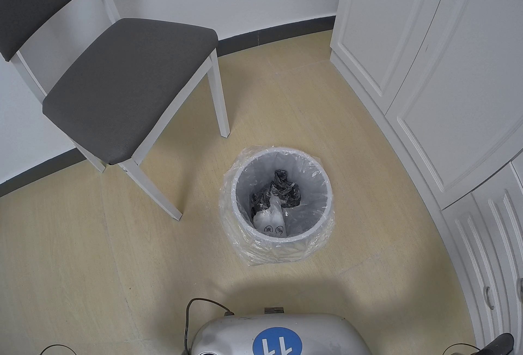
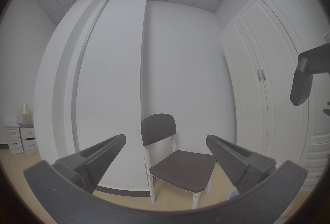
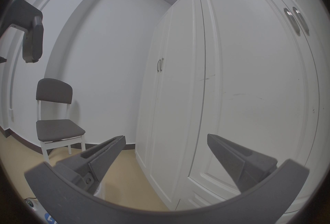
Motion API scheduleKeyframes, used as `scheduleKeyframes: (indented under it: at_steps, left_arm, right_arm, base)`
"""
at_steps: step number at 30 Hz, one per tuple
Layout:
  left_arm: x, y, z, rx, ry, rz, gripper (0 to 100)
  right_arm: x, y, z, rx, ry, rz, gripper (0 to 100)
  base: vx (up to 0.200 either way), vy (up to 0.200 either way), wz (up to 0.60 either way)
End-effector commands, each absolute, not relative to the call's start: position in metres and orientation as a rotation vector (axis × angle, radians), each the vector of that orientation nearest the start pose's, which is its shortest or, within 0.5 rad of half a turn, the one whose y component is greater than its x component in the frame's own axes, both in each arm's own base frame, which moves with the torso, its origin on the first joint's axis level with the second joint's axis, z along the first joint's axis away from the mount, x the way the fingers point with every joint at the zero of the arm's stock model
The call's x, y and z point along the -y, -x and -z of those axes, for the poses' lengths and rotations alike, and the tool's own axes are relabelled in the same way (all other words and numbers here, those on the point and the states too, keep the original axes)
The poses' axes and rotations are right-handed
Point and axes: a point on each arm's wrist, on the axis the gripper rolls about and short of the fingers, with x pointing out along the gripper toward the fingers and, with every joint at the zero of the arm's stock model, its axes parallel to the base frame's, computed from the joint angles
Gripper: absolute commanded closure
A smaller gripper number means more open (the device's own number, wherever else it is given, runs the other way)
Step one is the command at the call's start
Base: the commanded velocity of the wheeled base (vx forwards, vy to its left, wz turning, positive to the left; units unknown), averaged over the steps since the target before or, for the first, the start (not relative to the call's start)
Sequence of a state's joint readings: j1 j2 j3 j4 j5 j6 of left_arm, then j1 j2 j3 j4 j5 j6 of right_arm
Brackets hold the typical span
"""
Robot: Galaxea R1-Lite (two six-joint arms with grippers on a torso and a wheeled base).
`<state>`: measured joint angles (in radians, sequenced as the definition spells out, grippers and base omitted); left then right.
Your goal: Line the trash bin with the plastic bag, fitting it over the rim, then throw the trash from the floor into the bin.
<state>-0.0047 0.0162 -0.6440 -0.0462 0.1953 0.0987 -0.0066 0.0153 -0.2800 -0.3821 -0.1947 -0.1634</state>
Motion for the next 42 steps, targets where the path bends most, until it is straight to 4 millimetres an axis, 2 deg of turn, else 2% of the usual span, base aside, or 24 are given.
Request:
scheduleKeyframes:
  at_steps: [1, 17, 23, 24, 25, 29, 35, 37, 39, 42]
  left_arm:
    - [-0.005, 0.127, -0.231, 0.675, -0.026, -0.216, 0]
    - [-0.003, 0.132, -0.230, 0.580, -0.053, -0.127, 0]
    - [-0.005, 0.086, -0.191, 0.443, 0.017, -0.184, 0]
    - [-0.005, 0.086, -0.191, 0.443, 0.017, -0.184, 0]
    - [-0.004, 0.066, -0.170, 0.429, 0.022, -0.184, 0]
    - [-0.004, 0.041, -0.136, 0.443, 0.024, -0.181, 0]
    - [-0.004, 0.032, -0.117, 0.389, 0.023, -0.178, 0]
    - [-0.004, 0.028, -0.109, 0.325, 0.016, -0.176, 0]
    - [-0.004, 0.027, -0.104, 0.274, 0.011, -0.173, 0]
    - [-0.004, 0.025, -0.096, 0.197, 0.016, -0.171, 0]
  right_arm:
    - [0.004, 0.072, -0.183, 0.638, 0.095, 0.245, 0]
    - [0.004, 0.070, -0.180, 0.628, 0.075, 0.233, 0]
    - [0.004, 0.062, -0.170, 0.595, 0.049, 0.218, 0]
    - [0.004, 0.062, -0.170, 0.595, 0.049, 0.218, 0]
    - [0.004, 0.058, -0.165, 0.573, 0.040, 0.213, 0]
    - [0.004, 0.051, -0.154, 0.536, 0.003, 0.198, 0]
    - [0.004, 0.041, -0.136, 0.468, 0.008, 0.197, 0]
    - [0.004, 0.034, -0.122, 0.415, 0.016, 0.197, 0]
    - [0.004, 0.031, -0.116, 0.394, 0.018, 0.196, 0]
    - [0.004, 0.031, -0.115, 0.390, 0.011, 0.193, 0]
  base:
    - [0.000, 0.000, 0.00]
    - [0.000, 0.000, 0.00]
    - [0.000, 0.000, 0.00]
    - [0.000, 0.000, 0.00]
    - [0.000, 0.000, 0.00]
    - [0.000, 0.000, 0.00]
    - [0.000, 0.000, 0.00]
    - [0.000, 0.000, 0.00]
    - [0.000, 0.000, 0.00]
    - [0.000, 0.000, 0.00]
